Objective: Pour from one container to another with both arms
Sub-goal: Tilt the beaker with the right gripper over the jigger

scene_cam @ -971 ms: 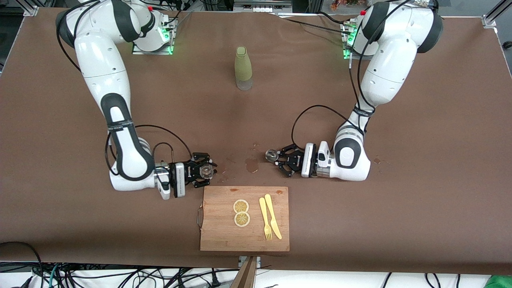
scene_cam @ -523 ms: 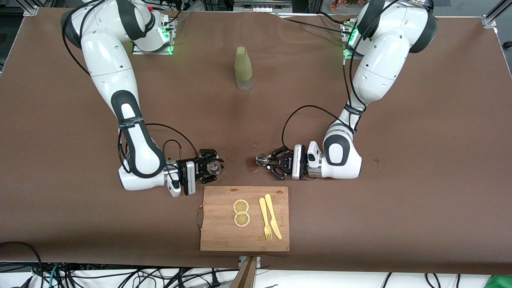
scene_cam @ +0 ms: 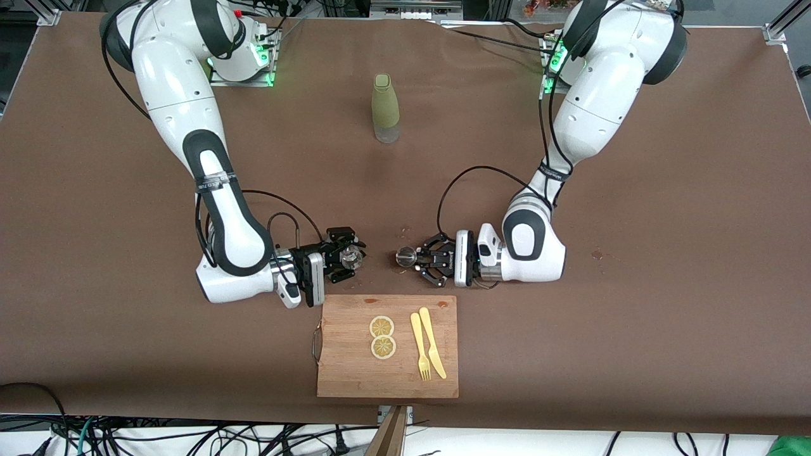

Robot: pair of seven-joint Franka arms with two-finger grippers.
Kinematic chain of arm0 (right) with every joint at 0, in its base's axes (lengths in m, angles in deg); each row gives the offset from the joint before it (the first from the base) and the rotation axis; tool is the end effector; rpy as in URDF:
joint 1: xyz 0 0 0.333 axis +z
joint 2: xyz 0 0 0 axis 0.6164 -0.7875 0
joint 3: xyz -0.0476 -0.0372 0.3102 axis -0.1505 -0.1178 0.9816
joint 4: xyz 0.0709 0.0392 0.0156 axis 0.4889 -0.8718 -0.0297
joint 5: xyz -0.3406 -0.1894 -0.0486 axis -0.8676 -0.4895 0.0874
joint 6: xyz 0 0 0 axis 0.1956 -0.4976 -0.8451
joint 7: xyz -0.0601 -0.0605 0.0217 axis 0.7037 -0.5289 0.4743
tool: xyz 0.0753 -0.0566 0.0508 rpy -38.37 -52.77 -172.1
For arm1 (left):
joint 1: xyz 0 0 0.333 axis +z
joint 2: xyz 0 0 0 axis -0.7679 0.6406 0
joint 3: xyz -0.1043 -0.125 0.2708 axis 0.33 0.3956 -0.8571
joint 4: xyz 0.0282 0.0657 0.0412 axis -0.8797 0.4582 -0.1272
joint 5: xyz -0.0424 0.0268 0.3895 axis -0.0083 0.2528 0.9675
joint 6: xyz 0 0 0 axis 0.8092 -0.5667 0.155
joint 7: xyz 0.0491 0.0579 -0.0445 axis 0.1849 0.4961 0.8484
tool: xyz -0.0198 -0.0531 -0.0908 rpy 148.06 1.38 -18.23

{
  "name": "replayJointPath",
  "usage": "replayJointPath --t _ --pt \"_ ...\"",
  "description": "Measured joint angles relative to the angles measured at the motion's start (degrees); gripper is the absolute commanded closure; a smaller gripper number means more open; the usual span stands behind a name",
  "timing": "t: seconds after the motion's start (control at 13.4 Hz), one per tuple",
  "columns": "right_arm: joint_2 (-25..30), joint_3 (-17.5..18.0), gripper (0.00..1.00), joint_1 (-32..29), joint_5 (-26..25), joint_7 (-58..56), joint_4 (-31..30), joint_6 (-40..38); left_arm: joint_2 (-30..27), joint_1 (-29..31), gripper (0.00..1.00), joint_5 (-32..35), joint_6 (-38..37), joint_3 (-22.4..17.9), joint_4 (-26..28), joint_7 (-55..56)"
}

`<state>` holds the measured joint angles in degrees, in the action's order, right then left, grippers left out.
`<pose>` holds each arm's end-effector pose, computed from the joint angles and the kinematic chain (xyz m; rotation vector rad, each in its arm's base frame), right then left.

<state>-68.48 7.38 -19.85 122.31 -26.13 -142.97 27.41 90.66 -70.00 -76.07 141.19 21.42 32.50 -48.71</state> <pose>0.6738 0.2945 0.1790 -1.7326 -1.0580 -0.1587 0.6466 -0.3533 0.1196 1.5213 -1.3373 0.8506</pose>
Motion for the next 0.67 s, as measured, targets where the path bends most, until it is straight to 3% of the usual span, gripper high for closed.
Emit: replayJointPath --t 0.67 --pt "0.2 -0.1 0.73 1.3 -4.8 10.0 5.2 -4.3 0.4 -1.3 1.00 -0.3 3.0 0.5 -1.1 2.8"
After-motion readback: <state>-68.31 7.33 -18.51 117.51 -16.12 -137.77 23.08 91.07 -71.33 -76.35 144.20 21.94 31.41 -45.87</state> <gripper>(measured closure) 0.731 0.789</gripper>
